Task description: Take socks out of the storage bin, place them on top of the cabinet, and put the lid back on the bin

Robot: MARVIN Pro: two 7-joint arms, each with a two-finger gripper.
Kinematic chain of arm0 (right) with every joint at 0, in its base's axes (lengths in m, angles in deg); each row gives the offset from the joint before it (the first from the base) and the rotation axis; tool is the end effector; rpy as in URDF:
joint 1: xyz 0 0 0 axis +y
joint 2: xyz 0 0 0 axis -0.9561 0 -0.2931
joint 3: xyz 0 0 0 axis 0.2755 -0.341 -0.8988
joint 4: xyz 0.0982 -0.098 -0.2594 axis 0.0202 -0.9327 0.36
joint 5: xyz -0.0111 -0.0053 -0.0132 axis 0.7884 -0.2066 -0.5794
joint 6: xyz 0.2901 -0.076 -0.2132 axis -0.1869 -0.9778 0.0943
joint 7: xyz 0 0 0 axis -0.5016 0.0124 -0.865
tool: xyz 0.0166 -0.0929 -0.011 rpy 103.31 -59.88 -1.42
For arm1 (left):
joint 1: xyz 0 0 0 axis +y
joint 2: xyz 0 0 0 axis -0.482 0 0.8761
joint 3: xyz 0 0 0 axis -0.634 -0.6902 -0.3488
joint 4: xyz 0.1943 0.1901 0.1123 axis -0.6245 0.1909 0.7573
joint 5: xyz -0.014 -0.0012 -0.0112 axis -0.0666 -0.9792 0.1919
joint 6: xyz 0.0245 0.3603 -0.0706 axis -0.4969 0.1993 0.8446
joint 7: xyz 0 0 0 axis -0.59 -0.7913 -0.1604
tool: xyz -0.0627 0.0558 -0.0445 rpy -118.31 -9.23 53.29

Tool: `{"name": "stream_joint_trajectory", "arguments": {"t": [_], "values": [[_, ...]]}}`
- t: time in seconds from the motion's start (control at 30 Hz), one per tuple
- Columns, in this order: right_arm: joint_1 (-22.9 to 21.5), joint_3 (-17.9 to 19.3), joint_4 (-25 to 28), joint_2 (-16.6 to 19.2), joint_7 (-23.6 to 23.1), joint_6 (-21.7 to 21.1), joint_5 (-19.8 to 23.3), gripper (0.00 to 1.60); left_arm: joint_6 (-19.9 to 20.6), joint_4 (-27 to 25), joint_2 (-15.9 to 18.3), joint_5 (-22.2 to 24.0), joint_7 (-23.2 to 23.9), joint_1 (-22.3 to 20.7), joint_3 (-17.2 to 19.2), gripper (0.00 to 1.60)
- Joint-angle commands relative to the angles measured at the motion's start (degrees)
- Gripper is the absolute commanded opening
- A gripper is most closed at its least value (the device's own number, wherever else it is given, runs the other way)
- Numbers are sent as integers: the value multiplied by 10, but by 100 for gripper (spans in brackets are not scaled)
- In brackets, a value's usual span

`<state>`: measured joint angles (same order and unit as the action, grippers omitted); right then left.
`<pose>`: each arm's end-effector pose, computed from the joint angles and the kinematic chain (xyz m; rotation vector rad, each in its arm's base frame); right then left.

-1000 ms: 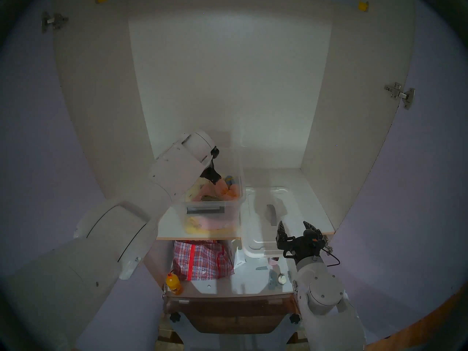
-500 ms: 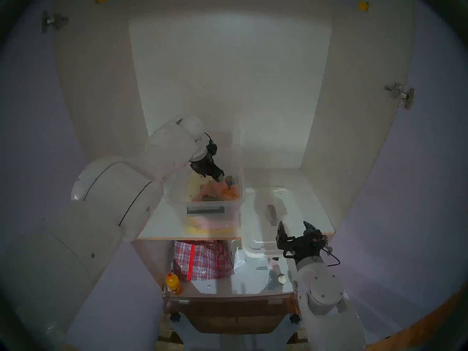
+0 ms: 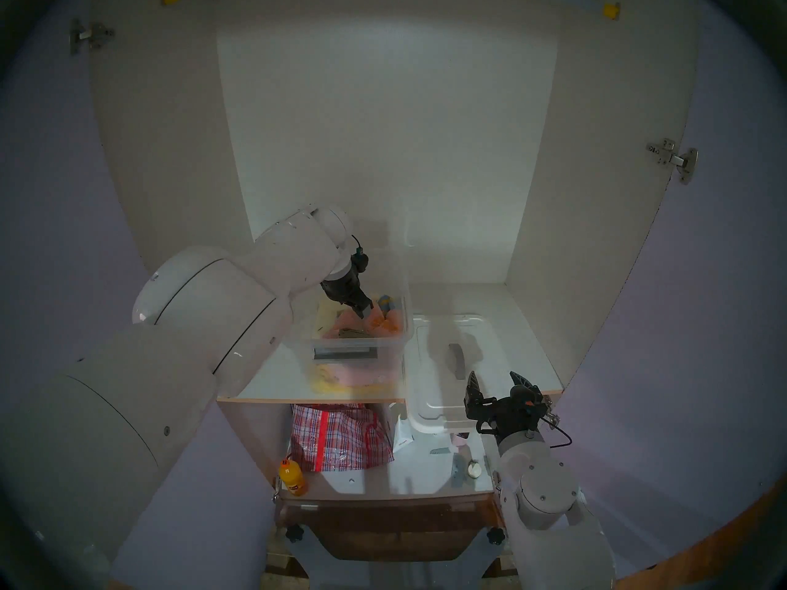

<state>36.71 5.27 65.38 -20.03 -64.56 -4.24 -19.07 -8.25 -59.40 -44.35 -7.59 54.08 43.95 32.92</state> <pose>0.3739 0.0140 -0.3639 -2.3312 0.0113 -2.0781 0.6789 -0.0615 -0.2148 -2.8301 1.1919 -0.5403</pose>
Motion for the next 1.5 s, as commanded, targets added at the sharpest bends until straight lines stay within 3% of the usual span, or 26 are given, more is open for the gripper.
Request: {"name": "stream_joint_trajectory", "arguments": {"t": [0.0, 0.23, 0.53, 1.47], "values": [[-5, -1, 16, 0, -1, 3, 0, 160, -24, 0, -17, -26, 27, -12, -34, 160], [-5, -1, 15, 0, -1, 3, 0, 160, -42, 8, -13, -22, 57, -11, -69, 160], [-6, -1, 12, 0, -1, 4, 0, 160, -55, 10, -21, -21, 98, -15, -73, 160], [-8, -1, 8, 0, 0, 4, 0, 160, -99, 12, -38, -60, 54, 25, -120, 160]]}}
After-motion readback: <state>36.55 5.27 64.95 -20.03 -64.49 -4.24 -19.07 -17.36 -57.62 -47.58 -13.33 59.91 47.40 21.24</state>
